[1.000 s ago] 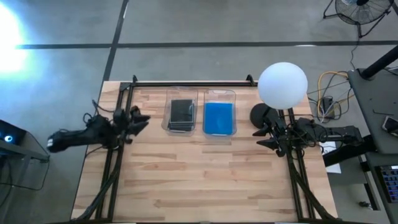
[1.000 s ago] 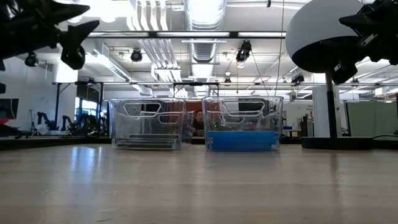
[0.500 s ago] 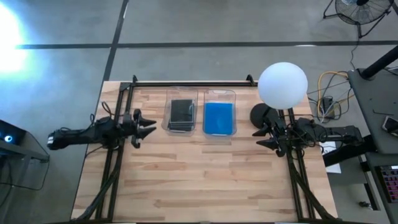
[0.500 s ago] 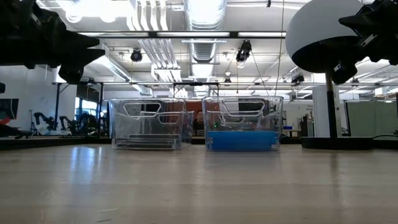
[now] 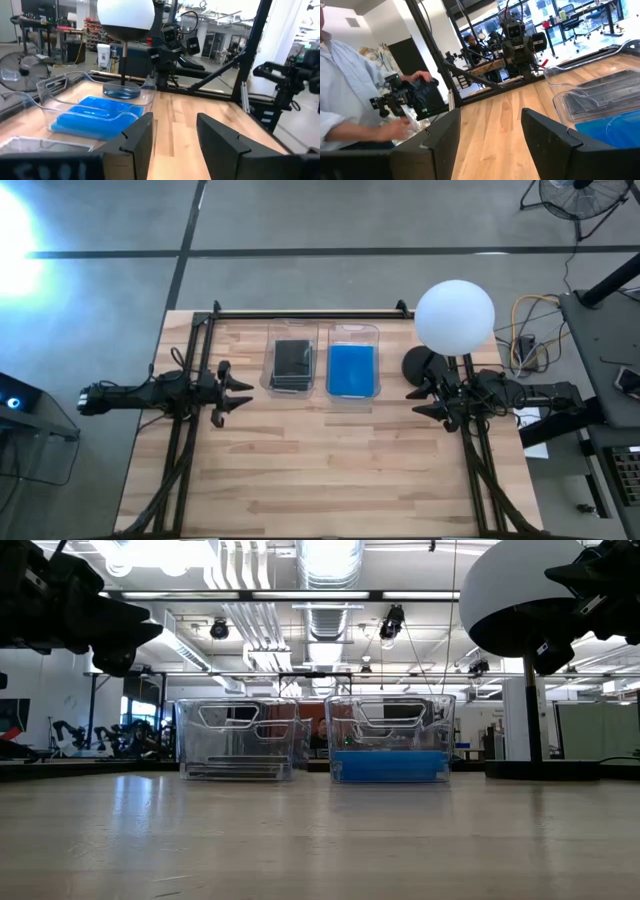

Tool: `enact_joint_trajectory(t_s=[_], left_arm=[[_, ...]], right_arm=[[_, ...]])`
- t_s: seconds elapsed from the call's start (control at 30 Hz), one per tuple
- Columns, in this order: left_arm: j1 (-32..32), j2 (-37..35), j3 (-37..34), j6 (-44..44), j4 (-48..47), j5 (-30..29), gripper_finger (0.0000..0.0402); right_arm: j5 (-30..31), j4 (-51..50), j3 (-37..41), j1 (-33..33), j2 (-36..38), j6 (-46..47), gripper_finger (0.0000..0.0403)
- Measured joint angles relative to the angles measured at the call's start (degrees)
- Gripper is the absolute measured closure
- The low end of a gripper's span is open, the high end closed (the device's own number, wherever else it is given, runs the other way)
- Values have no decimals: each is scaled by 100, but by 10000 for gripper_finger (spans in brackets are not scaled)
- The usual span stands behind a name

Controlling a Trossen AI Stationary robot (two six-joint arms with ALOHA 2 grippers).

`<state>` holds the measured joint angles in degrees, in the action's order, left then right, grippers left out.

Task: Pick & place jewel cases by type
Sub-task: Return to Home Position

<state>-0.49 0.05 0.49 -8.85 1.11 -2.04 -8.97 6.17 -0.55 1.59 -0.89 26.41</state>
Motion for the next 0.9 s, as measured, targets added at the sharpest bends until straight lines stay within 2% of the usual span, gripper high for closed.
enact_joint_trajectory(t_s=[0.9], left_arm=[[0, 170, -6, -185, 39, -13, 266]], right_arm=[[0, 2, -1, 2, -2, 1, 200]])
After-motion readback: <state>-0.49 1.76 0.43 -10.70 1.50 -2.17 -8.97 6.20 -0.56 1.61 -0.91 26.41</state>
